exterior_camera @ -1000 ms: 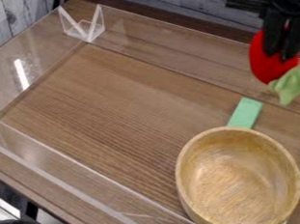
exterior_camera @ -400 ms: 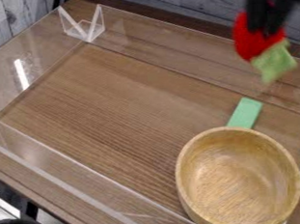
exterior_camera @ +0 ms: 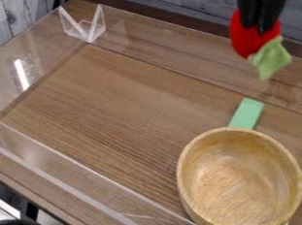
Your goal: Move the red object to the left side of the table
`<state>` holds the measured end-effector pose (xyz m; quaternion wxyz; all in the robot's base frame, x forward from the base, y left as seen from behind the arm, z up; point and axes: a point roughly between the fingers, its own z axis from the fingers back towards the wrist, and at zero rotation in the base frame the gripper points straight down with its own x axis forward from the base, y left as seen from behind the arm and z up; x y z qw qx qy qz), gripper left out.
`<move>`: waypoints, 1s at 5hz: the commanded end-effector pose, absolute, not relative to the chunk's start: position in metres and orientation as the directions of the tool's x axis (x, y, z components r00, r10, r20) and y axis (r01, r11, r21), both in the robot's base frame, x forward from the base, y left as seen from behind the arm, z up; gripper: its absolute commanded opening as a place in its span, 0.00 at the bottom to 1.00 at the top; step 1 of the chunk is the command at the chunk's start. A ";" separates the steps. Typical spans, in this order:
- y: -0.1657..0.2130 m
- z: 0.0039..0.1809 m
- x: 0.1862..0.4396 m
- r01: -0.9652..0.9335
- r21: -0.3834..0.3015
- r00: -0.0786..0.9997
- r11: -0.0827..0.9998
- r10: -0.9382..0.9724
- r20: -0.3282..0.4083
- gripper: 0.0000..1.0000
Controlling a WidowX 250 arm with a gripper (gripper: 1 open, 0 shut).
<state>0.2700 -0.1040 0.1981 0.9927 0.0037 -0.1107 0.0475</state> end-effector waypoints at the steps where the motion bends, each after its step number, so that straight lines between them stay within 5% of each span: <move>1: -0.092 0.194 0.273 -0.089 -0.012 0.968 0.996 0.089 0.234 0.00; 4: -0.029 0.155 0.284 -0.223 0.026 0.955 0.974 0.213 0.205 0.00; 5: 0.002 0.152 0.283 -0.110 0.033 0.972 0.993 0.101 0.211 0.00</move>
